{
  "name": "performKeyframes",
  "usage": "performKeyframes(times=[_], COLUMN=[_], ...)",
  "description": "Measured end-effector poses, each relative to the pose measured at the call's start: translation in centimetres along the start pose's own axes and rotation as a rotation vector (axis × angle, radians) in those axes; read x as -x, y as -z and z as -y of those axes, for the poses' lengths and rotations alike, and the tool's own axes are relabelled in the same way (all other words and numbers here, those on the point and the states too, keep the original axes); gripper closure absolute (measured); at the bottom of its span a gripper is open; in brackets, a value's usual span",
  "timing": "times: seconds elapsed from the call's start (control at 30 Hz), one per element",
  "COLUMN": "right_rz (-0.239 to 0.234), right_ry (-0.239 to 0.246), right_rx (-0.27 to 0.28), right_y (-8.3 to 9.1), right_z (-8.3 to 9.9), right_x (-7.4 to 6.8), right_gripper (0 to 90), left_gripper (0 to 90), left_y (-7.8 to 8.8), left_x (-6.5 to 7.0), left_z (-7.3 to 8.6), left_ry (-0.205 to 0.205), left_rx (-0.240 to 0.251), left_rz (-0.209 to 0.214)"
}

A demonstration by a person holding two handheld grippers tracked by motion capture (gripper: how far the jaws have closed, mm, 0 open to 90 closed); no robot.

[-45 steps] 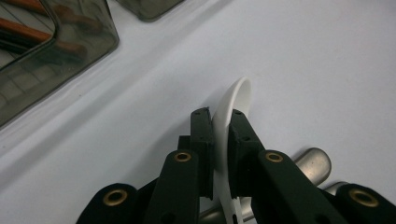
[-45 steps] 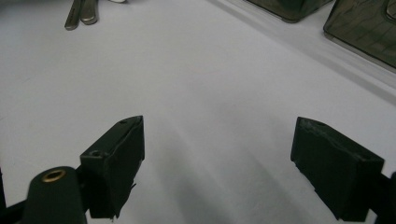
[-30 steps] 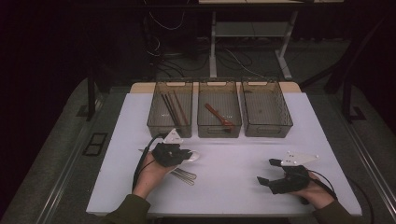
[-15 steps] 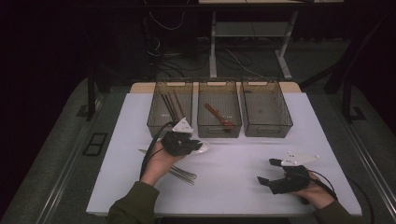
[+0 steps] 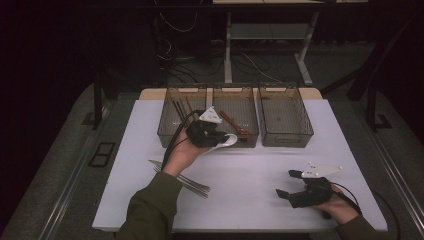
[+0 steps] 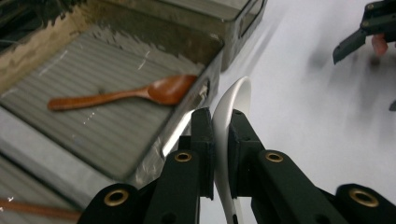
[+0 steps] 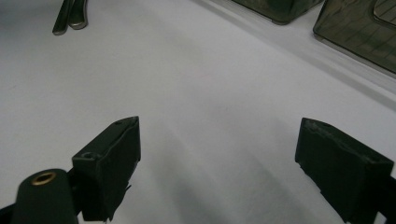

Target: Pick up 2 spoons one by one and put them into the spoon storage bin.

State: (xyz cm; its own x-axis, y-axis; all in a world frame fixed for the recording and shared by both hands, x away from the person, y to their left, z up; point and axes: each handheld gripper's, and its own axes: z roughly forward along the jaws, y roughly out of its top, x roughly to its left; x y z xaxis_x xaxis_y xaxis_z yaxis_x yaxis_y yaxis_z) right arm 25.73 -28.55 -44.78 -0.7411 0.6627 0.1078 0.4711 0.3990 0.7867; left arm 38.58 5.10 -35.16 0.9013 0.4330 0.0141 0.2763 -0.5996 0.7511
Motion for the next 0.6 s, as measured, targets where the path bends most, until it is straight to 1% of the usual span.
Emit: performKeyframes(times=[0.13,0.17,0.2,0.3,0.47,0.5,0.53,0.6], right_rz=[0.000,0.000,0.001,0.001,0.003,0.004,0.003,0.002], right_ry=[-0.002,-0.002,-0.003,-0.002,0.000,0.000,-0.001,0.000], right_rx=[0.001,0.001,0.001,0.004,0.005,0.005,0.005,0.006], right_y=[0.0,0.0,0.0,0.1,0.1,0.1,0.1,0.1], right_z=[0.0,0.0,0.0,0.0,0.1,0.1,0.1,0.1], right_x=[0.0,0.0,0.0,0.0,0.1,0.1,0.1,0.1], right_gripper=[14.1,14.1,14.1,14.1,14.1,14.1,14.1,14.1], left_gripper=[82.0,82.0,82.0,81.9,81.9,82.0,81.9,81.9], left_y=[-0.9,-1.1,-1.3,-1.9,-3.1,-3.3,-3.6,-4.3], left_x=[-0.5,-0.7,-0.8,-1.3,-2.3,-2.6,-2.7,-3.0], left_z=[-1.4,-1.7,-2.0,-3.1,-4.5,-4.8,-4.9,-5.3], left_ry=[-0.018,-0.029,-0.029,-0.047,-0.054,-0.071,-0.066,-0.072], left_rx=[0.005,-0.002,0.005,0.014,0.036,0.030,0.032,0.026], left_rz=[0.006,0.007,0.007,0.009,0.009,0.010,0.012,0.012])
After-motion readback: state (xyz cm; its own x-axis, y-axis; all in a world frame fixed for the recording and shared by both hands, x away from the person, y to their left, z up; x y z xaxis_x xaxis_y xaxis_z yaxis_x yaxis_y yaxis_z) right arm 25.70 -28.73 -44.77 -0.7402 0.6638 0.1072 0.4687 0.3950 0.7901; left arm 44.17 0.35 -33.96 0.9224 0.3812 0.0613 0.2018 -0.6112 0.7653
